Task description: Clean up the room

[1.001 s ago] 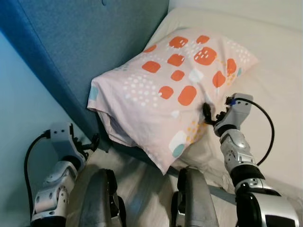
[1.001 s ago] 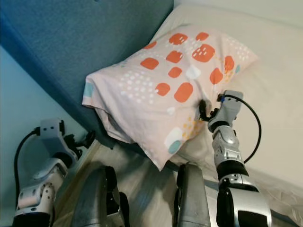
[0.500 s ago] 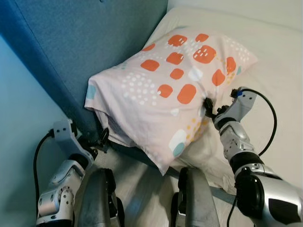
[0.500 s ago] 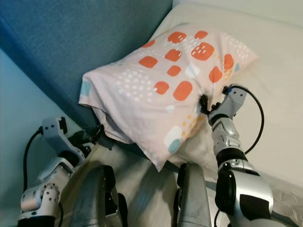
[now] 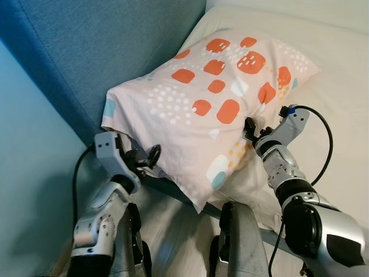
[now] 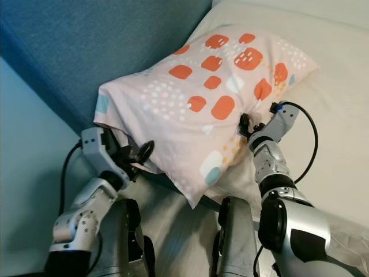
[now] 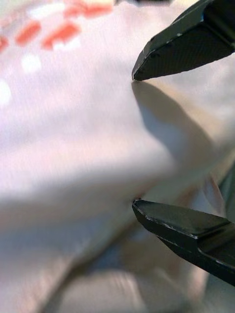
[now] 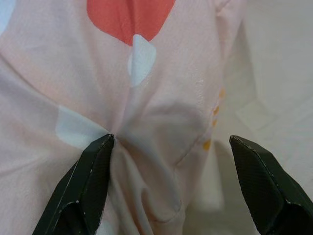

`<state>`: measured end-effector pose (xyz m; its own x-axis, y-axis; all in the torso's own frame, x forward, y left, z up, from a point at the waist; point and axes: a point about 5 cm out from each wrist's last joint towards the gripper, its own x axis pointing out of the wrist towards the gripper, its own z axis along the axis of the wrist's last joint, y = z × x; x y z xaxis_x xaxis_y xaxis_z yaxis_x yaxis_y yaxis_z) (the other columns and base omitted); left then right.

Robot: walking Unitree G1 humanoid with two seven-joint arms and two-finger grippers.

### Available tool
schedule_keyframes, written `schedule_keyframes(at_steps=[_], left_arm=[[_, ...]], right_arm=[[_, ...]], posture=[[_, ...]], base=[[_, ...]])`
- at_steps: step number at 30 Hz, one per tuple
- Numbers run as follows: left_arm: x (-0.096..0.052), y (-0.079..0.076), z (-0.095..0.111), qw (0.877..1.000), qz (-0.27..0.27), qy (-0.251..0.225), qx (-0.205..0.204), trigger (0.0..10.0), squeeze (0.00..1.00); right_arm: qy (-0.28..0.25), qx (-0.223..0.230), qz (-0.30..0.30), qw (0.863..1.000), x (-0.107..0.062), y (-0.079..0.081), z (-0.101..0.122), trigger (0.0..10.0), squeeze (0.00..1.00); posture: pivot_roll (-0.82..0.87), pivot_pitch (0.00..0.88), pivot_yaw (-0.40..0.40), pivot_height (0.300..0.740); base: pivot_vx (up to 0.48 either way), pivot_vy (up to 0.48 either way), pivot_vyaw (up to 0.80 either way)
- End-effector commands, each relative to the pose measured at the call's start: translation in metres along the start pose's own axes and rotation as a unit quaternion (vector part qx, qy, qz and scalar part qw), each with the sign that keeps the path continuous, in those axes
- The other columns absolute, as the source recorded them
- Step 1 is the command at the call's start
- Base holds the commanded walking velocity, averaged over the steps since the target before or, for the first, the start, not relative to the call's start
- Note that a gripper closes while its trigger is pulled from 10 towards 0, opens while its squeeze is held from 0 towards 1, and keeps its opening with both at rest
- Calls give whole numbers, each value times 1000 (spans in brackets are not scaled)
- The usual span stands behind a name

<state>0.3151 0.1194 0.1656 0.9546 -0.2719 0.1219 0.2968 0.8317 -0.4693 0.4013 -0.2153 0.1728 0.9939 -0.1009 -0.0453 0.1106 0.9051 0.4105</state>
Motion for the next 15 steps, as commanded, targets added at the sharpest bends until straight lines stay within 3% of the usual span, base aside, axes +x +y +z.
schedule_keyframes(at_steps=[1,3,5,6,8,11,12,13,14,15], left_arm=[[-3,-2,-9,1000,-1,19,-9,10000,0],[-2,-6,-12,1000,-12,27,-5,10000,0],[-4,-18,-25,996,-45,63,32,10000,0],[-4,-18,-25,996,-45,63,32,10000,0],[-7,-22,-42,991,-49,102,77,10000,0],[-9,-23,-46,990,-45,108,81,10000,0],[-9,-24,-50,989,-38,114,88,10000,0],[-9,-25,-51,989,-35,114,88,10000,0],[-9,-25,-51,989,-35,114,88,10000,0],[-9,-25,-52,989,-27,114,95,10000,0]], right_arm=[[37,-5,5,999,-2,2,-17,10000,0],[40,-8,13,999,-2,4,-17,10000,0],[52,-26,36,998,-2,11,-22,10000,0],[52,-26,36,998,-2,11,-22,10000,0],[61,-38,45,996,-3,15,-26,10000,0],[63,-39,42,996,-3,14,-27,10000,0],[63,-37,40,997,-3,14,-27,4863,0],[63,-35,35,997,-3,13,-27,3216,0],[63,-35,35,997,-3,13,-27,3216,0],[61,-31,29,997,-3,12,-26,1412,0]], posture=[[202,390,-6,541],[202,390,-6,541],[208,388,-2,541],[208,388,-2,541],[217,392,1,541],[219,392,4,541],[221,392,6,541],[224,392,6,541],[224,392,6,541],[225,391,7,541]], base=[[0,0,0],[0,0,0],[0,0,0],[0,0,0],[0,0,0],[0,0,0],[0,0,0],[0,0,0],[0,0,0],[0,0,0]])
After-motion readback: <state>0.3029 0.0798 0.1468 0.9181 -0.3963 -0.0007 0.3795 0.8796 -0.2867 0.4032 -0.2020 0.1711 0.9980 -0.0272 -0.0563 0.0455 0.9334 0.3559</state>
